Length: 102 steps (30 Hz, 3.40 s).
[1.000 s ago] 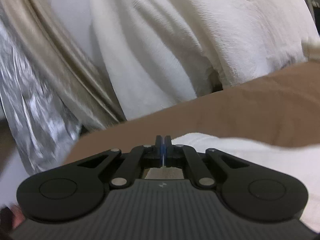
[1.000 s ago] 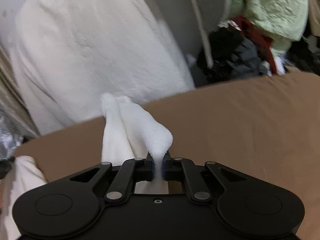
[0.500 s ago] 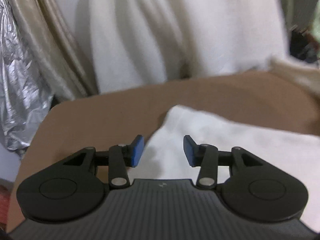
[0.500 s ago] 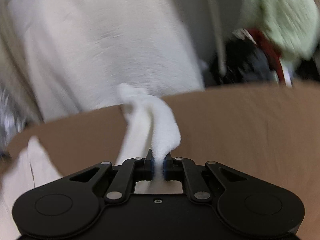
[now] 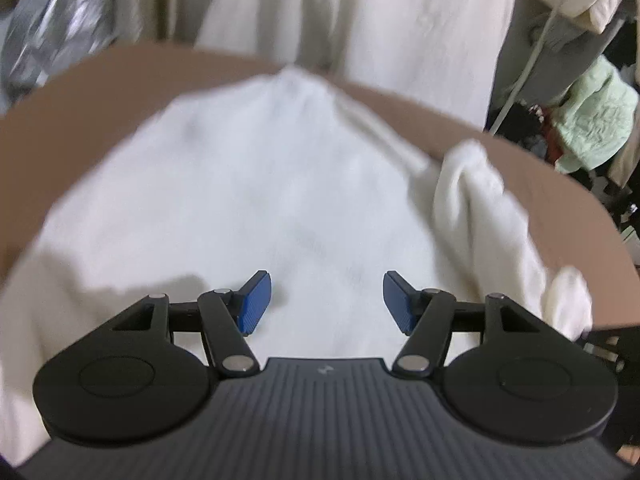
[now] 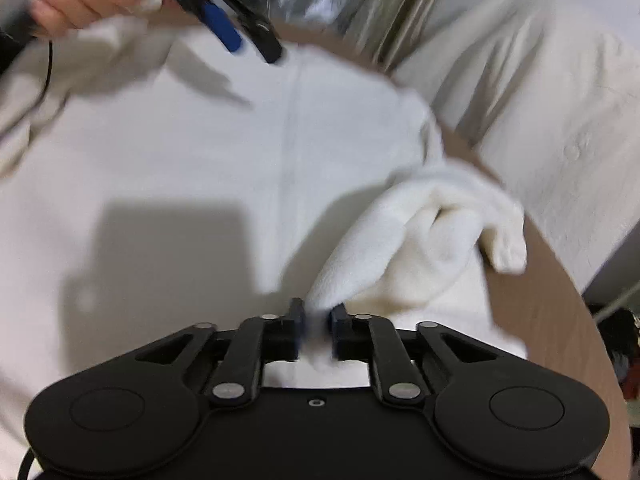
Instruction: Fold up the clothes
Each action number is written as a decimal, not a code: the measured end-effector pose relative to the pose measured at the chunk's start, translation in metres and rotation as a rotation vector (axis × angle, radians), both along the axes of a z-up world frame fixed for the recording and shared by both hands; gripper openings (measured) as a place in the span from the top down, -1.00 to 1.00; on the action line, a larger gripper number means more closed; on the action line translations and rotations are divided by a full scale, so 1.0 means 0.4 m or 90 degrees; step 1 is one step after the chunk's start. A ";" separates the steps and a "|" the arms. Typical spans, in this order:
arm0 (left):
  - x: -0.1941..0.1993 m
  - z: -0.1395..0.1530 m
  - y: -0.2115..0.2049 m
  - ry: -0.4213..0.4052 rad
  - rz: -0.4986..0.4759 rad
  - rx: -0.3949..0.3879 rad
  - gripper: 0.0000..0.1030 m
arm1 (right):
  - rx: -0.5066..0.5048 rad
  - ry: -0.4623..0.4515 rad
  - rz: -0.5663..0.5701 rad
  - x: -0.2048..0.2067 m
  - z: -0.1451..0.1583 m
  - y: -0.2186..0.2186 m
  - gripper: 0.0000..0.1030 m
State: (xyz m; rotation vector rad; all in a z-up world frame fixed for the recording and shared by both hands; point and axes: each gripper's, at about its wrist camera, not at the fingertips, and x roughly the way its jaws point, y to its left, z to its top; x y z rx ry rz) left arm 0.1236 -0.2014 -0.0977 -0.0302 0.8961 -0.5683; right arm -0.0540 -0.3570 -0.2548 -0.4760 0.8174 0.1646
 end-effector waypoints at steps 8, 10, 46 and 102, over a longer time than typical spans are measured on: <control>-0.017 0.023 0.017 -0.048 -0.034 0.040 -0.19 | 0.287 -0.010 -0.148 0.034 0.123 -0.093 -0.30; -0.013 0.021 0.021 -0.069 -0.040 0.038 -0.19 | 0.354 -0.014 -0.213 0.074 0.136 -0.120 -0.30; 0.111 -0.036 0.114 -0.016 0.018 0.031 -0.45 | 0.393 0.021 -0.152 -0.067 0.124 -0.101 -0.14; 0.031 -0.118 0.028 -0.019 -0.090 0.161 0.36 | 0.658 0.027 -0.538 0.030 -0.051 -0.343 -0.25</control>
